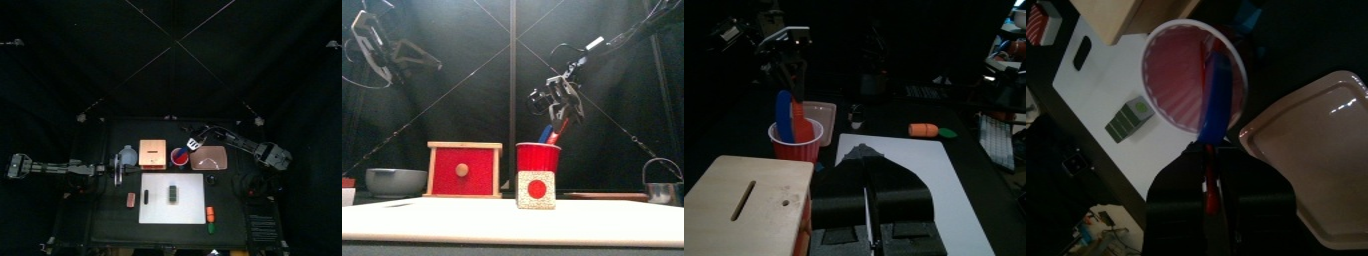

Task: Cut the sushi into 4 pieces with the knife
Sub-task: Grasp knife edge with left hand

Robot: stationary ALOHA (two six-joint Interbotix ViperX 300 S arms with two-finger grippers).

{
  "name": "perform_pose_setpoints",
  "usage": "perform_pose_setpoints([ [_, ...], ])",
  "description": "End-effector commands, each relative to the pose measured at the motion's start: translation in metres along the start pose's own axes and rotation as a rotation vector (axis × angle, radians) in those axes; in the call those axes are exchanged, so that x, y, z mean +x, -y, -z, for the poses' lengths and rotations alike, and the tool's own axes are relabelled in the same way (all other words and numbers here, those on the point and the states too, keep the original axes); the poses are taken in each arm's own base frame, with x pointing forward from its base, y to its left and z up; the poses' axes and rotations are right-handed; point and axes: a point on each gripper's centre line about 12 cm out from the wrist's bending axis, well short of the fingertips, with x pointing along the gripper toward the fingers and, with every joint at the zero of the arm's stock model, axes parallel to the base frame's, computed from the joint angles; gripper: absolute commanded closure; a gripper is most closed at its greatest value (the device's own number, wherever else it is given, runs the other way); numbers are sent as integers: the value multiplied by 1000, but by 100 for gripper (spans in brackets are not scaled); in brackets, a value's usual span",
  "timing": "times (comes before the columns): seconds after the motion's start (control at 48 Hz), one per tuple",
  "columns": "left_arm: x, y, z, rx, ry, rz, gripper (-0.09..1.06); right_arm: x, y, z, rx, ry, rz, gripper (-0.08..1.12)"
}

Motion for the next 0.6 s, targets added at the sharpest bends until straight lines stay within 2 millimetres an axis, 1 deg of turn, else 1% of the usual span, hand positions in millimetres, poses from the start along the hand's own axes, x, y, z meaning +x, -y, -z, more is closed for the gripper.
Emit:
perform_pose_setpoints([
  [0.021,2,-1,-6,0,22,-6,94,-32,-19,-6,-46,68,-22,97],
  [0.229,2,-2,-6,0,22,-8,94,-69,-39,-3,-85,115,-41,97],
  [0.396,2,-3,-6,1,24,-14,92,-105,-55,12,-135,199,-43,97],
  [0.479,2,-5,-10,1,49,-25,87,-119,-64,23,-182,265,-44,97],
  [0.5,2,-6,-10,1,57,-28,86,-123,-70,28,-209,296,-45,97],
  [0.604,1,-9,-18,6,120,-39,76,-126,-86,46,-303,397,-44,97],
])
